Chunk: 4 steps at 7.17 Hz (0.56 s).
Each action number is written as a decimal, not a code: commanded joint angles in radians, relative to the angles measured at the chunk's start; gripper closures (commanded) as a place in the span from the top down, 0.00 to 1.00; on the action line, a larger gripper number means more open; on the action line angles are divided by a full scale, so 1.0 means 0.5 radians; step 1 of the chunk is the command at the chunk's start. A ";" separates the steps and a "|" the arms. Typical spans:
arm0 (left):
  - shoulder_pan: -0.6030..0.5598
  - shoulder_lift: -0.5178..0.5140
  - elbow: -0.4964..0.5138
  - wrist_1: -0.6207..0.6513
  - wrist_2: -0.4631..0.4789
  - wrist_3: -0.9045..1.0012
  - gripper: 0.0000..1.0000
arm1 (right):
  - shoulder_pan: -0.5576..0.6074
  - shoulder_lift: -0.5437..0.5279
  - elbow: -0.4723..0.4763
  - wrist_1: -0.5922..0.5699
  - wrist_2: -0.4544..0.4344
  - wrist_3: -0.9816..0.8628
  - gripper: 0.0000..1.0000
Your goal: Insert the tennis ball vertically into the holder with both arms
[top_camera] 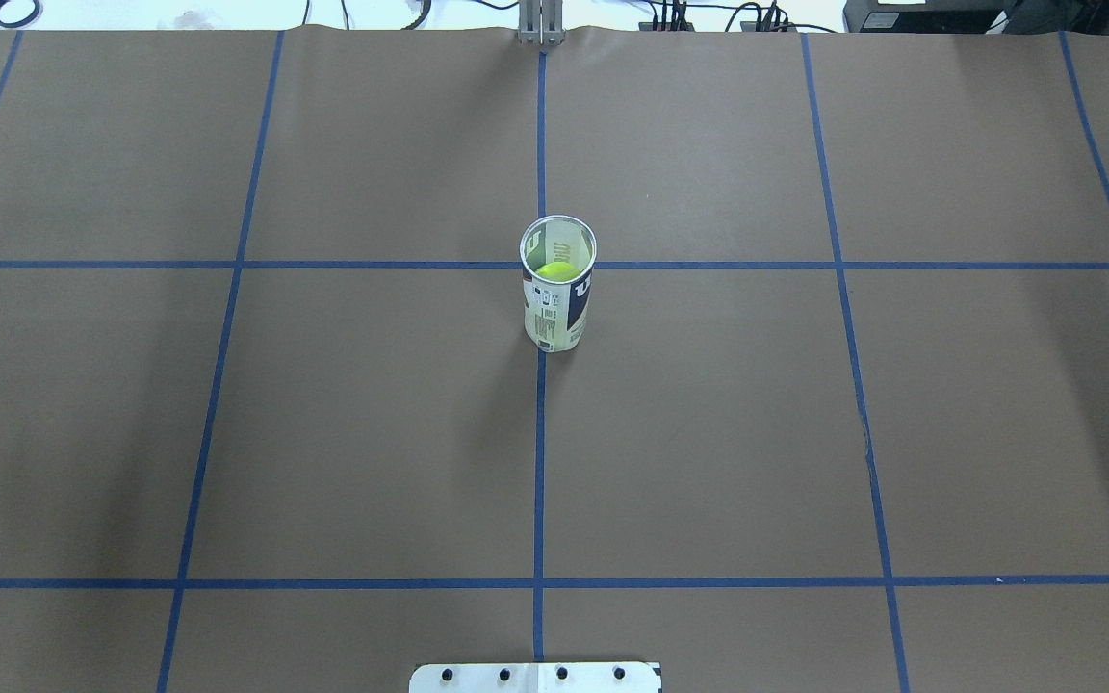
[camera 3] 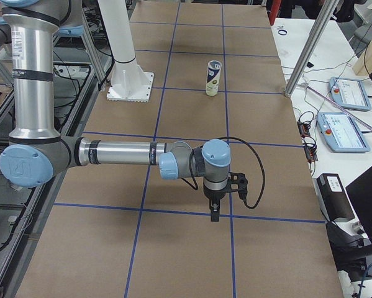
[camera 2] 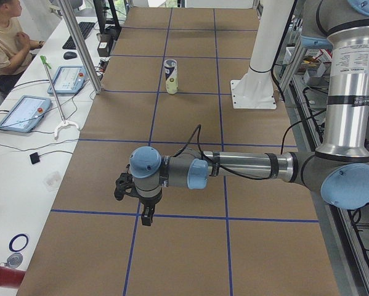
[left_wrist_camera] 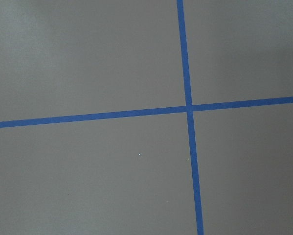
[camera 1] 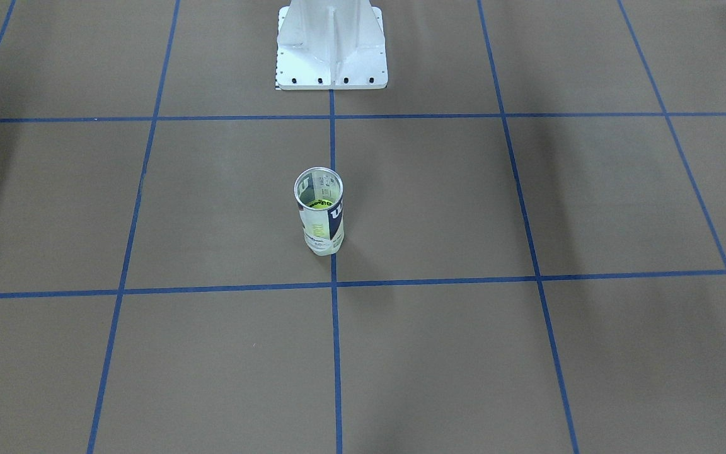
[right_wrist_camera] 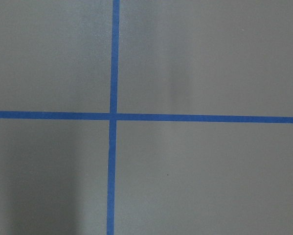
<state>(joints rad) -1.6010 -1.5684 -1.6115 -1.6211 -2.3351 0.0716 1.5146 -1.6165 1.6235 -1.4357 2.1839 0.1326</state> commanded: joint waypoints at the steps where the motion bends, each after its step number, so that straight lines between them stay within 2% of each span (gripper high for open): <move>1: 0.002 0.001 -0.017 -0.004 0.004 -0.002 1.00 | -0.001 -0.010 -0.010 -0.003 0.013 0.017 1.00; 4: 0.005 0.017 -0.017 -0.001 0.004 -0.002 1.00 | -0.001 -0.028 -0.010 0.000 0.068 0.011 0.99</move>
<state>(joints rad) -1.5987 -1.5648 -1.6196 -1.6219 -2.3333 0.0706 1.5140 -1.6274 1.6191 -1.4370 2.2012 0.1402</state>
